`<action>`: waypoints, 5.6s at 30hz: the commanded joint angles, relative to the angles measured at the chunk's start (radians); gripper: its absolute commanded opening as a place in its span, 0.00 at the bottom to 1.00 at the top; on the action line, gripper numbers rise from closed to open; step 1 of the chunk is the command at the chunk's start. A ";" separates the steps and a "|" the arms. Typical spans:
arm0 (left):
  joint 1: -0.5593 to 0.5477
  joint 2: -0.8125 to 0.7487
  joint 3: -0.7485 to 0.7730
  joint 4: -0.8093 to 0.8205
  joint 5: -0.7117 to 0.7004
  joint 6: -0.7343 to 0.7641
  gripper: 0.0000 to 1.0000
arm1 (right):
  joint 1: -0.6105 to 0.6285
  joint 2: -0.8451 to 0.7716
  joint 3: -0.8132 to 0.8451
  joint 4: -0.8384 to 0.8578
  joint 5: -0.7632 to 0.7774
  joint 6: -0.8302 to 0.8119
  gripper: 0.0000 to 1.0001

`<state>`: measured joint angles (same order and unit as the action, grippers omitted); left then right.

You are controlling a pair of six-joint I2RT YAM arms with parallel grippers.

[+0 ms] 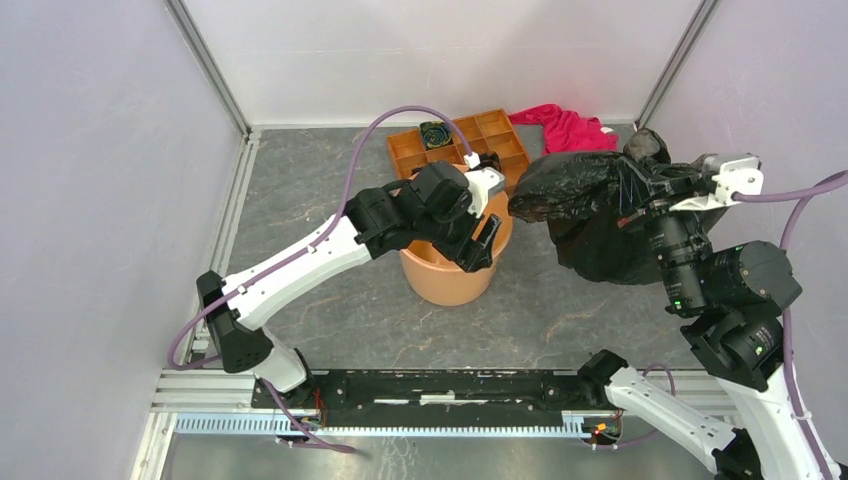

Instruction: Put the trash bags into the trash bin

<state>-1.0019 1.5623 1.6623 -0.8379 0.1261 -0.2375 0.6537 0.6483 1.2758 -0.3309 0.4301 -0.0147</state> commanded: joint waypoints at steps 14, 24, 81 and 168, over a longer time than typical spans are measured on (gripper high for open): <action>-0.006 -0.660 -0.313 0.377 -0.304 0.021 1.00 | 0.001 0.445 0.346 0.314 -0.976 0.237 0.01; -0.006 -0.874 -0.380 0.418 -0.446 0.015 1.00 | 0.003 0.454 0.314 0.512 -0.785 0.507 0.01; 0.190 -0.516 -0.319 0.340 -0.054 -0.008 1.00 | 0.002 0.415 0.112 0.095 -0.455 -0.012 0.01; 0.424 -0.097 -0.122 0.301 0.163 -0.158 0.85 | 0.053 0.435 -0.119 0.173 -0.748 0.237 0.01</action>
<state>-0.5739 1.4384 1.6306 -0.6300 0.1112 -0.3496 0.7071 1.1084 1.1240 -0.1772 -0.4595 0.2462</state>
